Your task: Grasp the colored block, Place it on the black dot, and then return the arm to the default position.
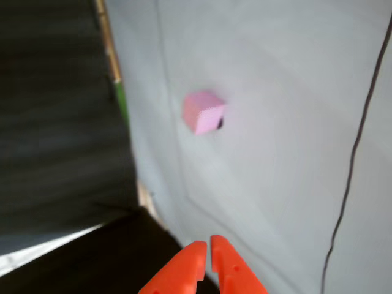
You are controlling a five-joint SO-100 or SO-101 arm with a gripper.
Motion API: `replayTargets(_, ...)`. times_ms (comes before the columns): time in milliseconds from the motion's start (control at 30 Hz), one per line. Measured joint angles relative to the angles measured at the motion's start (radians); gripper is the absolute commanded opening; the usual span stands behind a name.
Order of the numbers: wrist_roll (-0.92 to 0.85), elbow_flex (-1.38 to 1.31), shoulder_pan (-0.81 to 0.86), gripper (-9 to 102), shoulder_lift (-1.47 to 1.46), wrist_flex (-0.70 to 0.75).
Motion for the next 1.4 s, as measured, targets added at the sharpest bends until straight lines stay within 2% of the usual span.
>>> replayTargets(300,-0.152,0.310,0.037,0,-0.006,-0.282)
replayTargets(400,-0.158,0.322,0.038,0,-0.006,-0.310)
replayTargets(933,-0.190,0.322,-0.021,0,-0.006,-0.117)
replayTargets(1400,-0.192,0.322,-0.025,0,-0.006,-0.107)
